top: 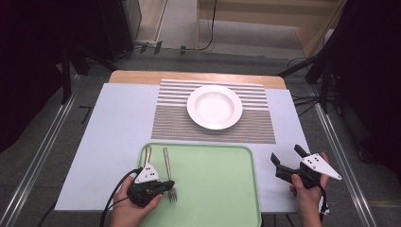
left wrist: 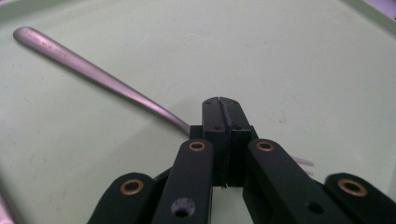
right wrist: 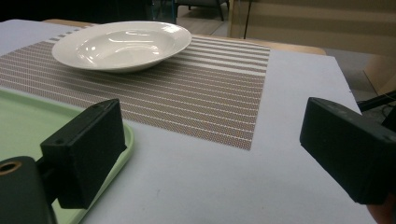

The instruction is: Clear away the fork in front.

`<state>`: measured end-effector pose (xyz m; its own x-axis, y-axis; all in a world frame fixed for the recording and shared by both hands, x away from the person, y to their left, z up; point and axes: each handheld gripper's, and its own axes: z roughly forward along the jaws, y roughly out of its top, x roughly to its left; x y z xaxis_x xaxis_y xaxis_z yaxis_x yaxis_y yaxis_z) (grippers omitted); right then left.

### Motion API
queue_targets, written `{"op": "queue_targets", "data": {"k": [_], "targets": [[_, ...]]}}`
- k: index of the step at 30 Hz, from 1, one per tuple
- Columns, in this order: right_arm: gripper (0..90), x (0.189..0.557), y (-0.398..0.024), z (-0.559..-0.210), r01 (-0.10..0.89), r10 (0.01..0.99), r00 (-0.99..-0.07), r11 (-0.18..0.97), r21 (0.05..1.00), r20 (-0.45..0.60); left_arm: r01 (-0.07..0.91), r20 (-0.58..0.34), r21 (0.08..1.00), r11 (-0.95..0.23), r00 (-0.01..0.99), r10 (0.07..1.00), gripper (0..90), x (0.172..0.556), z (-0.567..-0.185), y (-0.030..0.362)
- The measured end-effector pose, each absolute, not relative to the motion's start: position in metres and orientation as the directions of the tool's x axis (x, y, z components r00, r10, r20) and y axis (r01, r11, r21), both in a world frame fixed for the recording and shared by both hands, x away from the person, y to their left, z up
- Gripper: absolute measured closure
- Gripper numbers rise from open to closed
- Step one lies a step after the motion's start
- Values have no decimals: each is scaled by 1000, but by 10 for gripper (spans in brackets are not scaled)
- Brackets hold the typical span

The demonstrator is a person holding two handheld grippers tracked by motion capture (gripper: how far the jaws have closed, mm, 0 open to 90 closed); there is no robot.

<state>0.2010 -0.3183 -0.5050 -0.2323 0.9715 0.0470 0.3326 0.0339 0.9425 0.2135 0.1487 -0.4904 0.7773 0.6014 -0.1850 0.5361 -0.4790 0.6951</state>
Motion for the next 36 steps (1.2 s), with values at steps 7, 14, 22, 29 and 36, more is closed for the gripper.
{"op": "queue_targets", "data": {"k": [7, 14, 22, 29, 36], "targets": [[54, 201, -319, -504, 329, 973, -228, 37, 943, 41, 551, -148, 653, -519, 766, 626, 895, 233, -493, 131], [54, 201, -319, -505, 337, 972, -227, 29, 941, 51, 582, -152, 631, -513, 741, 653, 896, 239, -496, 139], [54, 200, -319, -504, 336, 973, -225, 30, 941, 49, 602, -153, 628, -494, 717, 680, 896, 239, -495, 160], [54, 201, -319, -505, 339, 973, -226, 32, 940, 49, 614, -146, 627, -479, 696, 703, 896, 241, -493, 174], [54, 200, -319, -504, 338, 973, -222, 22, 941, 58, 608, -140, 642, -467, 692, 708, 896, 258, -489, 165]]}}
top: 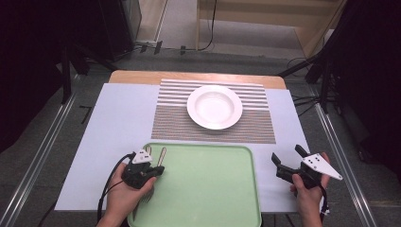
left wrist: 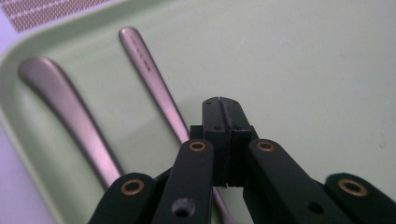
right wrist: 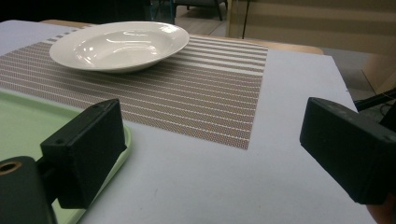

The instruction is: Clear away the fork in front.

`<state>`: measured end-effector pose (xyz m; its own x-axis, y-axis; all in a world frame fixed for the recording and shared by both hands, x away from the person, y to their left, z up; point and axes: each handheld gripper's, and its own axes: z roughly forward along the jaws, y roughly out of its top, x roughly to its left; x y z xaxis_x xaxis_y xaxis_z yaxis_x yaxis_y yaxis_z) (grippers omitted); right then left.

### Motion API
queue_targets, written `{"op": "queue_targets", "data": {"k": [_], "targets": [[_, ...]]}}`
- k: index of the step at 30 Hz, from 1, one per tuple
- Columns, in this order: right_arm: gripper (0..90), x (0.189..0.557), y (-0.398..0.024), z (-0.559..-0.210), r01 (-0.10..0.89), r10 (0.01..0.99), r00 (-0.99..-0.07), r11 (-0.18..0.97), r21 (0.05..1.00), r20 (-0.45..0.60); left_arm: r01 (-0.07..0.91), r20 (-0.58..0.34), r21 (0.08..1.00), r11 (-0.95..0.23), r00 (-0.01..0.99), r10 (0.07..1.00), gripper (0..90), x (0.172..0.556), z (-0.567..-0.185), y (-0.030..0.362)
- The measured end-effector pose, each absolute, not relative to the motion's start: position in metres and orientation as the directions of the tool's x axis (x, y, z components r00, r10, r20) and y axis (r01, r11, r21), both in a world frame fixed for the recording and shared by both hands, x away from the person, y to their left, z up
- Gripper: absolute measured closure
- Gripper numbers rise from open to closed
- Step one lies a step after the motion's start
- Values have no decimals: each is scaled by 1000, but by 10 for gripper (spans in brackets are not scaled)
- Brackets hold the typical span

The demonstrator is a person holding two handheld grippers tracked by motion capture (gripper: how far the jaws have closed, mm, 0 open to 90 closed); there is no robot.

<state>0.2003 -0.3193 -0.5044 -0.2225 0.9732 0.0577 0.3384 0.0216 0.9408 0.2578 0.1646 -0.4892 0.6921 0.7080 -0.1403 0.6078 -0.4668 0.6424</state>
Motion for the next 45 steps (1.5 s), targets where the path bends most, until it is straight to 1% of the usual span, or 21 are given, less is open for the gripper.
{"op": "queue_targets", "data": {"k": [4, 8, 10, 21, 24, 27, 33, 34, 35, 41, 43, 45], "targets": [[54, 200, -321, -504, 330, 973, -226, 32, 944, 46, 607, -128, 641, -470, 688, 715, 896, 270, -490, 160], [54, 200, -322, -504, 333, 973, -223, 26, 943, 52, 626, -151, 637, -450, 673, 724, 896, 279, -493, 165], [54, 200, -322, -504, 331, 974, -220, 27, 943, 49, 631, -143, 631, -451, 666, 732, 896, 280, -494, 167], [54, 201, -322, -504, 327, 974, -224, 32, 945, 45, 649, -183, 637, -415, 651, 736, 896, 287, -495, 176], [54, 200, -321, -504, 334, 973, -225, 27, 942, 52, 644, -183, 644, -413, 654, 734, 896, 287, -495, 176], [54, 201, -321, -505, 334, 973, -223, 26, 942, 52, 644, -203, 660, -386, 648, 734, 896, 288, -494, 178], [54, 201, -322, -505, 333, 974, -220, 22, 943, 55, 622, -219, 688, -373, 668, 711, 893, 289, -489, 181], [54, 201, -322, -505, 335, 974, -219, 23, 942, 55, 617, -212, 693, -374, 670, 712, 885, 289, -488, 182], [54, 200, -321, -505, 340, 974, -219, 19, 940, 59, 613, -211, 697, -373, 672, 710, 834, 290, -487, 182], [54, 201, -322, -504, 331, 974, -221, 24, 943, 52, 591, -217, 731, -342, 676, 704, 738, 292, -478, 187], [53, 201, -323, -505, 329, 973, -224, 25, 944, 53, 576, -216, 748, -330, 681, 699, 677, 294, -475, 189], [54, 200, -323, -504, 331, 973, -221, 14, 943, 63, 571, -227, 755, -322, 689, 688, 583, 296, -472, 189]]}}
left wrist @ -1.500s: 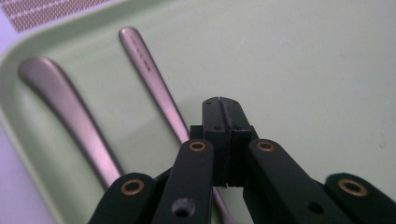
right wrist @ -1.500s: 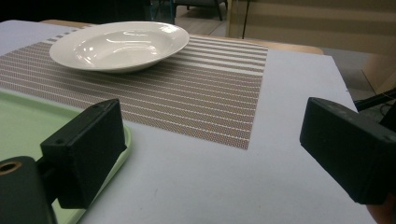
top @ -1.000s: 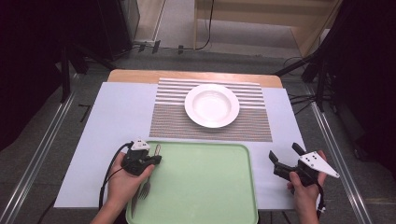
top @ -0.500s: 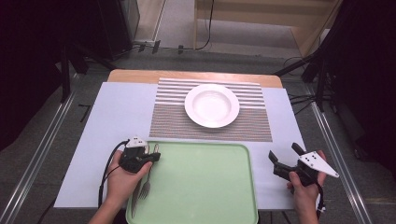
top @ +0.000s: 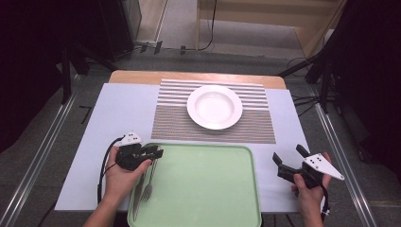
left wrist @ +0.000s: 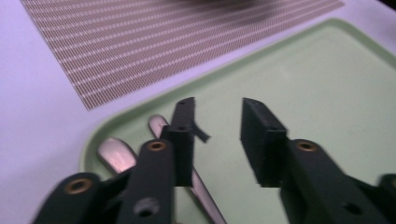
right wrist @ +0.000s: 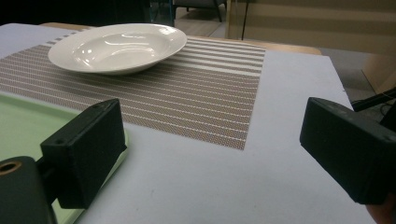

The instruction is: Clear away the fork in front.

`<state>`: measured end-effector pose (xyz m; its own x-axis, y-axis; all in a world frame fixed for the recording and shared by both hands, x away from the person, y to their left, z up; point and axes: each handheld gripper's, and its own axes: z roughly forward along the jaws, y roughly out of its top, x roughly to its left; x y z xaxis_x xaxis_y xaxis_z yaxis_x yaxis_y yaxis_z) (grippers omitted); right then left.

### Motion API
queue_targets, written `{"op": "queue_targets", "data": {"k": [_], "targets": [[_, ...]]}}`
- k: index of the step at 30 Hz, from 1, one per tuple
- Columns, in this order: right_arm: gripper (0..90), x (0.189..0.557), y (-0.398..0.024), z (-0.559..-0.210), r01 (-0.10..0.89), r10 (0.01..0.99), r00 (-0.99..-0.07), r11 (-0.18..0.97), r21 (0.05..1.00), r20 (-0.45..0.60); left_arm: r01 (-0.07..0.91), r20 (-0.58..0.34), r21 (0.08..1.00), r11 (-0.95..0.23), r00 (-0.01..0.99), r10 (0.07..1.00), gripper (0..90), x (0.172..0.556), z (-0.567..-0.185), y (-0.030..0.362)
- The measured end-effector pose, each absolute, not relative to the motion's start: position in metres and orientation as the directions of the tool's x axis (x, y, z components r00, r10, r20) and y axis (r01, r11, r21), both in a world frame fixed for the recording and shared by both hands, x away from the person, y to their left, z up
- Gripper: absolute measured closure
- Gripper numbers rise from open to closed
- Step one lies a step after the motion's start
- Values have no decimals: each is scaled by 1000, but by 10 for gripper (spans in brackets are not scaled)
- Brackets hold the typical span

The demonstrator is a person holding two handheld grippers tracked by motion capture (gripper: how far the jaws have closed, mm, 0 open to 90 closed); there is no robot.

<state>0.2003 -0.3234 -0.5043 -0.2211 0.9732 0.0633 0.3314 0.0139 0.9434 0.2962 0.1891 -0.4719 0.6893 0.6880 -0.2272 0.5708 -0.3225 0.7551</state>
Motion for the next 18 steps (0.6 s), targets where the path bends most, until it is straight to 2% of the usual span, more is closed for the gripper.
{"op": "queue_targets", "data": {"k": [3, 11, 14, 18], "targets": [[54, 200, -325, -505, 334, 975, -215, 13, 942, 63, 546, -227, 776, -316, 708, 668, 432, 299, -466, 188], [54, 196, -328, -508, 345, 979, -195, 16, 938, 55, 515, -233, 806, -290, 728, 645, 140, 315, -449, 184], [54, 194, -334, -507, 344, 984, -165, -13, 939, 74, 530, -264, 802, -276, 729, 632, 28, 322, -447, 180], [54, 192, -340, -507, 339, 987, -140, -27, 940, 79, 523, -279, 812, -260, 738, 614, 0, 329, -445, 175]]}}
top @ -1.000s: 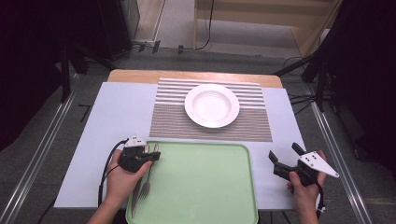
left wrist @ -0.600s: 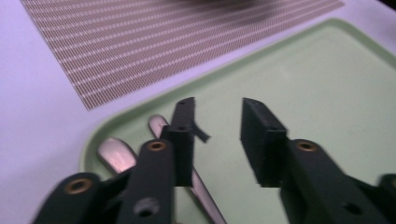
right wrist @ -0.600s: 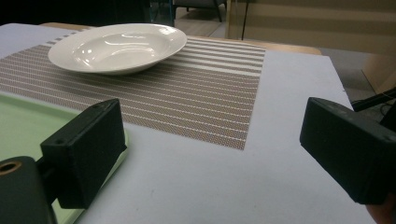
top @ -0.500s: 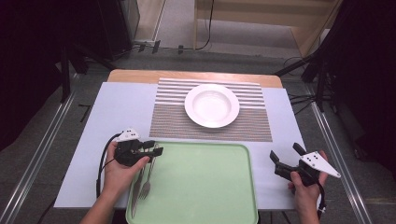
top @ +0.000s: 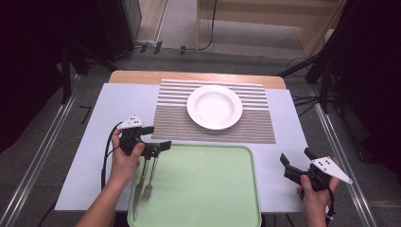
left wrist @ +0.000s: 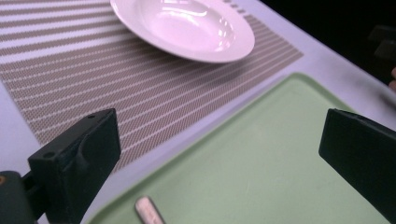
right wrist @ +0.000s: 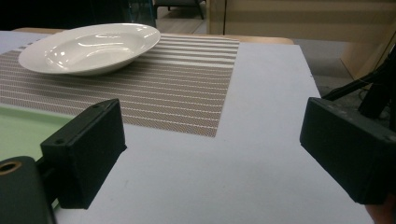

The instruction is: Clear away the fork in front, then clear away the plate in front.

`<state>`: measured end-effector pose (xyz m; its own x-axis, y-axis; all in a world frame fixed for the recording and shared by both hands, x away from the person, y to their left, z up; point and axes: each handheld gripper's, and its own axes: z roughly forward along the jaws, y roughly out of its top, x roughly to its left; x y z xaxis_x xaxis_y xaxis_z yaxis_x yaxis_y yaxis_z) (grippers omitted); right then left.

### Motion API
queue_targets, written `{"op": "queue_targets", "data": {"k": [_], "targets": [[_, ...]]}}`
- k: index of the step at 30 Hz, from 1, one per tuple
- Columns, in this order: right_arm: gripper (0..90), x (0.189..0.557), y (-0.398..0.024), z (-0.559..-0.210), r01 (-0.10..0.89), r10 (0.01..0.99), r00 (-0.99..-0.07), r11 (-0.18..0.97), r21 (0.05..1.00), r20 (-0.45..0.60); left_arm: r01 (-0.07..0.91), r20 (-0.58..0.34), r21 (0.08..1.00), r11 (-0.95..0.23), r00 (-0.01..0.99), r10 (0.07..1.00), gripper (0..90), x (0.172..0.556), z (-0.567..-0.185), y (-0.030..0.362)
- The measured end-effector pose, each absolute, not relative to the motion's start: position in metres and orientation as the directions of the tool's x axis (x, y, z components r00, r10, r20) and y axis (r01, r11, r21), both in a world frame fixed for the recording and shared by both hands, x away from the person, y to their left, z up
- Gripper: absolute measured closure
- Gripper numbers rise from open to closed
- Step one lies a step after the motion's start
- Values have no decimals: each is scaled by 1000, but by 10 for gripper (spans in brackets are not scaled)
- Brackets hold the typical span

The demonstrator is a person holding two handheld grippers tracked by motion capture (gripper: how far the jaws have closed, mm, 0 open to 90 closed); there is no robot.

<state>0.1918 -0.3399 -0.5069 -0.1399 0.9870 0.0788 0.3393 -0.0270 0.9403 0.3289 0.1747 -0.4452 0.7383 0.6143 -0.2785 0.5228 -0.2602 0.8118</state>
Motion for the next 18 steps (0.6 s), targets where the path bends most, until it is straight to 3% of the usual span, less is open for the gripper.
{"op": "queue_targets", "data": {"k": [14, 18], "targets": [[54, 193, -336, -502, 322, 984, -169, 8, 947, 49, 504, -252, 826, -255, 732, 633, 0, 350, -441, 169], [53, 194, -334, -500, 317, 983, -177, 18, 948, 41, 466, -178, 827, -314, 747, 640, 0, 357, -440, 167]]}}
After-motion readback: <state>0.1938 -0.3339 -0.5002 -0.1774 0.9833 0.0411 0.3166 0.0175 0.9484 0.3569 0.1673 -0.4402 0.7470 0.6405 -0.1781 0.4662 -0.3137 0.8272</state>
